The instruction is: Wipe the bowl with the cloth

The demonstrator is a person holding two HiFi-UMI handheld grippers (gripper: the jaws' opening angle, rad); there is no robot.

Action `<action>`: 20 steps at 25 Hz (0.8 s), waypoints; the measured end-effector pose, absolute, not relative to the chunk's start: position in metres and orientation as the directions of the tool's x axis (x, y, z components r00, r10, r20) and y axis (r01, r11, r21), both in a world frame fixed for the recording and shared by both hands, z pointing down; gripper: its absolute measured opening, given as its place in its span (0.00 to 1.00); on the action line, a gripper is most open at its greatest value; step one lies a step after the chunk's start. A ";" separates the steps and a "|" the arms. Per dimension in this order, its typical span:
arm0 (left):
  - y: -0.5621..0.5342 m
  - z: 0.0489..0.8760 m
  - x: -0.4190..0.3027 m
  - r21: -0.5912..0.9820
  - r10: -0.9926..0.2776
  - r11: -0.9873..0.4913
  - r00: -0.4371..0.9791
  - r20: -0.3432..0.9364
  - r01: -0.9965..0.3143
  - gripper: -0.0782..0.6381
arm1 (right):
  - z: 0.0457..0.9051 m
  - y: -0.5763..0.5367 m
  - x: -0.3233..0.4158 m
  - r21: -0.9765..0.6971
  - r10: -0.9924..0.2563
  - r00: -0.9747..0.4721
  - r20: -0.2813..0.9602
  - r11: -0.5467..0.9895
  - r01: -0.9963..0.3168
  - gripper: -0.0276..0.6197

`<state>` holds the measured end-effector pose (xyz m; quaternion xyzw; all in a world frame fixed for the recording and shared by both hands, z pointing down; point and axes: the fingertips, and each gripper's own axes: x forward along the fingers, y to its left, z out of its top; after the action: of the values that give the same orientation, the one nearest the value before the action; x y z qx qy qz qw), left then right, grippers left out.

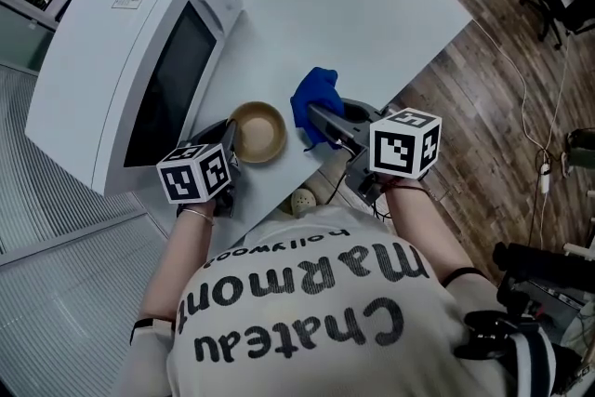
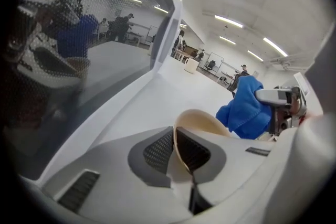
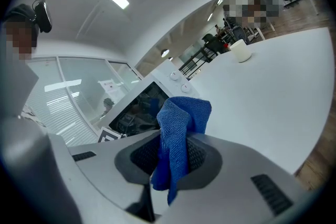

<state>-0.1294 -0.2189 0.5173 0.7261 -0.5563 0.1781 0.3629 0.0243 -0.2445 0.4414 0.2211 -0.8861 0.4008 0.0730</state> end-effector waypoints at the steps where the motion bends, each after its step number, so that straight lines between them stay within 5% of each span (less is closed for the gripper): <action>1: -0.219 0.513 -0.128 0.333 -0.689 -0.120 0.320 0.651 -0.935 0.12 | 0.439 -0.244 0.024 -0.671 -0.337 -0.891 0.305 0.588 -0.452 0.14; 8: -0.227 0.465 -0.126 0.278 -0.783 -0.129 0.270 0.561 -0.952 0.12 | 0.379 -0.246 0.005 -0.564 -0.359 -0.905 0.228 0.709 -0.423 0.14; 14: -0.237 0.431 -0.110 0.265 -0.817 -0.175 0.290 0.499 -0.948 0.12 | 0.328 -0.223 -0.048 -0.524 -0.242 -0.959 0.147 0.804 -0.283 0.14; 20: -0.237 0.407 -0.102 0.275 -0.863 -0.195 0.298 0.408 -0.941 0.12 | 0.366 -0.205 -0.070 -0.428 -0.202 -0.906 0.371 0.829 -0.361 0.14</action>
<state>-0.1025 -0.2367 0.4065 0.7687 -0.5868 0.0814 0.2412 -0.0698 -0.2053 0.3662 0.1492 -0.9433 0.2515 0.1571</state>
